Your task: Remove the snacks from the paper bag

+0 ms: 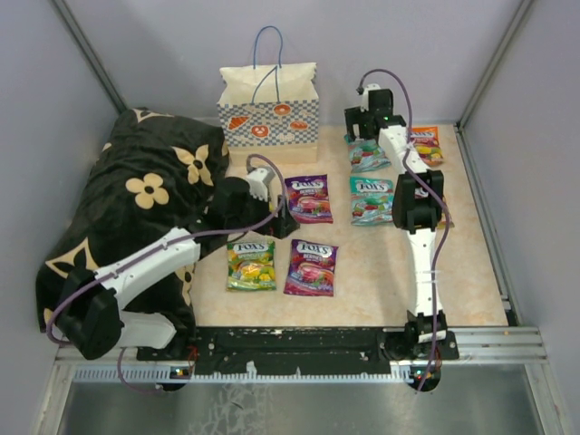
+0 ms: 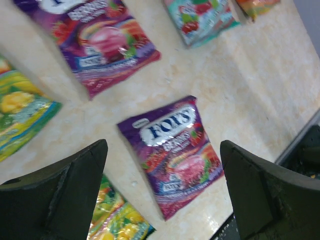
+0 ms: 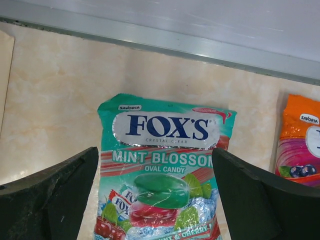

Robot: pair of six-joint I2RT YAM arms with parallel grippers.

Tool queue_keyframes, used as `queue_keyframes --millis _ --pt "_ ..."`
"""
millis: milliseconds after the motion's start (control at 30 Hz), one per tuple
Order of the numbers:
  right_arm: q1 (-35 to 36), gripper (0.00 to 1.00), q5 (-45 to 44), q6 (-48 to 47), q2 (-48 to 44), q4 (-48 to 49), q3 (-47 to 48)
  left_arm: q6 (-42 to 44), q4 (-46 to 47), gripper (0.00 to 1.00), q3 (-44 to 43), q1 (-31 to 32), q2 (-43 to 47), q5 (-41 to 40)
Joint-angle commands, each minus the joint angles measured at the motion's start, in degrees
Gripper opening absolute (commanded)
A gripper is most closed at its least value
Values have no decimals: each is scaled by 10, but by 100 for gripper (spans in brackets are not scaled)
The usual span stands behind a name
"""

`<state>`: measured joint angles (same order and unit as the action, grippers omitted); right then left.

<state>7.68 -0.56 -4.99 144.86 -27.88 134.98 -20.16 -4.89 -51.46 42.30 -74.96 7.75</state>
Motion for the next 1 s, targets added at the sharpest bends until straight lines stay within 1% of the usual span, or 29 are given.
queue_keyframes --millis 0,67,200,333,467,700,833,967 --pt "-6 97 -4 -4 -1 -9 9 -28 33 99 21 -109 -15 71" --pt "-6 97 -4 0 4 -21 23 -23 32 99 14 -138 -21 49" --pt "-6 99 -2 11 -3 -41 61 -3 -9 99 -33 -165 -69 -34" --pt "-6 99 -21 30 -75 -24 50 -3 -24 99 -55 -186 -122 -83" --pt "-7 99 -22 69 -165 -2 -20 -13 -11 99 -48 -193 -161 -96" --pt "-7 99 8 126 -310 53 -206 -16 0 99 -44 -198 -214 -88" --pt "-7 99 23 139 -368 79 -284 -7 -1 99 -44 -205 -228 -97" --pt "-7 99 26 145 -399 85 -324 11 -6 99 -48 -212 -235 -111"
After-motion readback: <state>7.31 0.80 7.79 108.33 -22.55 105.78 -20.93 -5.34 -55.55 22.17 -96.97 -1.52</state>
